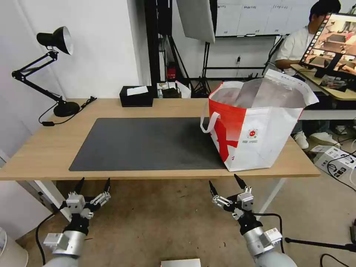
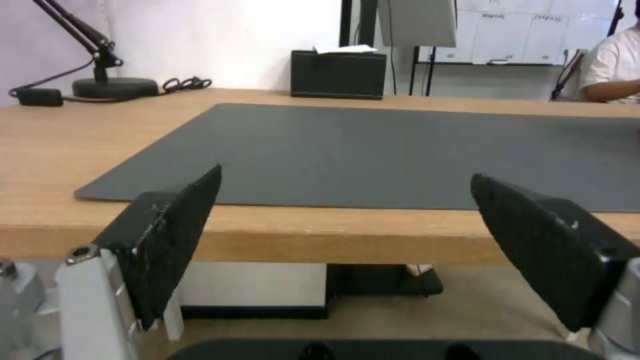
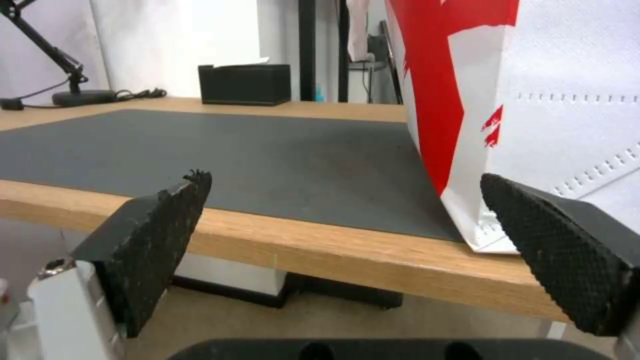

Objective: Pick up the trash from the table and place it into the takeout bag.

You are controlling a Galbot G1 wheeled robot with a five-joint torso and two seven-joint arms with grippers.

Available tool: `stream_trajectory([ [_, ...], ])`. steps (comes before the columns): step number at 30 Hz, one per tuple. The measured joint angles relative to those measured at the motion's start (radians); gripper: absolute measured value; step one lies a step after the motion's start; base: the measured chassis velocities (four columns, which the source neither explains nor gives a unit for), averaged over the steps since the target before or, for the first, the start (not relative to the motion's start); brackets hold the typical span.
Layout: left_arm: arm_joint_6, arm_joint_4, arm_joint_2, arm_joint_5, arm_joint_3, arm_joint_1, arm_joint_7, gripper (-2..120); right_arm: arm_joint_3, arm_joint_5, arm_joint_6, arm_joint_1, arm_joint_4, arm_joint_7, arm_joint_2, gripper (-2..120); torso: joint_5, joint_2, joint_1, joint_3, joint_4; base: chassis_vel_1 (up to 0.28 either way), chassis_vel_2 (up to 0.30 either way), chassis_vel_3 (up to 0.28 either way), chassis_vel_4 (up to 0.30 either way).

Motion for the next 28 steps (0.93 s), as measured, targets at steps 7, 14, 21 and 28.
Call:
stream_trajectory([
  [7, 0.001, 0.000, 0.002, -0.001, 0.003, -0.005, 0.000, 100, 0.000, 0.000, 0.000, 0.000, 0.000, 0.000, 0.000, 100, 0.0000, 0.000, 0.000, 0.000, 0.0000, 0.000, 0.000, 0.000, 0.000],
  [14, 0.003, 0.000, 0.003, -0.003, 0.005, -0.007, 0.000, 100, 0.000, 0.000, 0.000, 0.000, 0.000, 0.000, 0.000, 100, 0.0000, 0.000, 0.000, 0.000, 0.0000, 0.000, 0.000, 0.000, 0.000],
  [21, 0.004, 0.000, 0.004, -0.004, 0.005, -0.009, 0.000, 100, 0.000, 0.000, 0.000, 0.000, 0.000, 0.000, 0.000, 100, 0.0000, 0.000, 0.000, 0.000, 0.0000, 0.000, 0.000, 0.000, 0.000],
  [28, 0.005, 0.000, 0.004, -0.004, 0.006, -0.009, 0.000, 100, 0.000, 0.000, 0.000, 0.000, 0.000, 0.000, 0.000, 100, 0.0000, 0.000, 0.000, 0.000, 0.0000, 0.000, 0.000, 0.000, 0.000],
])
